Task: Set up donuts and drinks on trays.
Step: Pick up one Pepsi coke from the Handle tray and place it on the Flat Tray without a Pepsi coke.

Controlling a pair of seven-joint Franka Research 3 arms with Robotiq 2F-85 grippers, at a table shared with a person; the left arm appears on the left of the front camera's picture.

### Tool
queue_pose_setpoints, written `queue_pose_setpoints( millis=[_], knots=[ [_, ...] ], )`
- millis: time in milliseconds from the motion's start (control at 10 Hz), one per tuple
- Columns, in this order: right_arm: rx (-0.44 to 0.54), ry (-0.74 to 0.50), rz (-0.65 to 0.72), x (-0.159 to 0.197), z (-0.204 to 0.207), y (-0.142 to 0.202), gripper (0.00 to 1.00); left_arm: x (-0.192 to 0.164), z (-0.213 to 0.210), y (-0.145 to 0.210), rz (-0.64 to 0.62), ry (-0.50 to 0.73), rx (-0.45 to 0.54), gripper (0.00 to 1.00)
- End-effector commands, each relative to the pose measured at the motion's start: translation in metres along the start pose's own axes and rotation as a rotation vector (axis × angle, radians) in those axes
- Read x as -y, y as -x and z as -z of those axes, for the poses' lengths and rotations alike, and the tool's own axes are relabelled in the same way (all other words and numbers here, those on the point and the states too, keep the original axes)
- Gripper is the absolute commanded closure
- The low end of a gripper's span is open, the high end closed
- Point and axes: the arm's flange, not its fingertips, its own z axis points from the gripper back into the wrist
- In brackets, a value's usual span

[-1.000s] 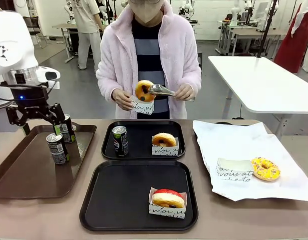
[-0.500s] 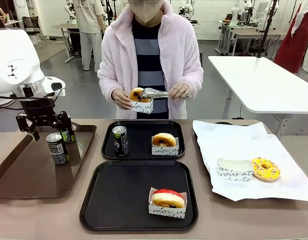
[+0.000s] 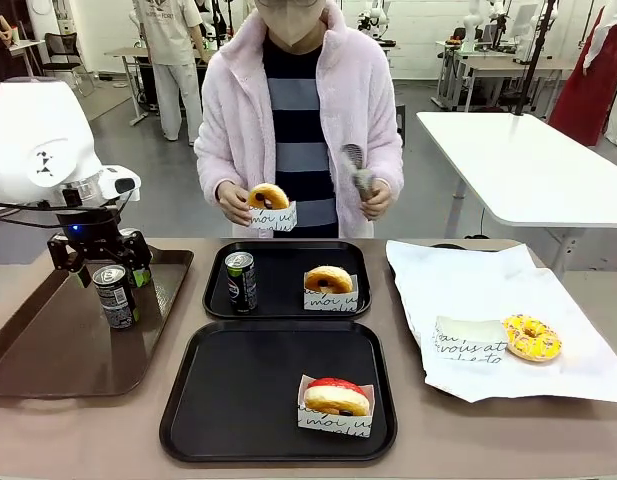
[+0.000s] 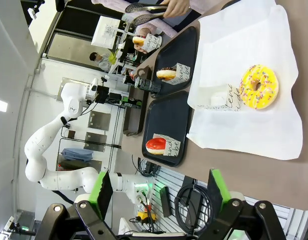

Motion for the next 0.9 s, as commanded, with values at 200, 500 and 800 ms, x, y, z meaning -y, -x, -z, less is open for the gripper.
queue_pose_setpoints(
  millis=[200, 500, 800],
  knots=[
    [0.014, -0.028, -0.013, -0.0006, 0.0007, -0.003, 0.0, 0.0056, 0.0039, -0.0003, 0.018, -0.037, 0.081, 0.46],
    [0.014, -0.028, -0.013, -0.0006, 0.0007, -0.003, 0.0, 0.007, 0.0061, 0.0011, 0.022, -0.049, 0.049, 1.0],
    [0.014, -0.028, -0.013, -0.0006, 0.0007, -0.003, 0.0, 0.0059, 0.0042, 0.0028, 0.014, -0.074, 0.027, 0.94]
  ],
)
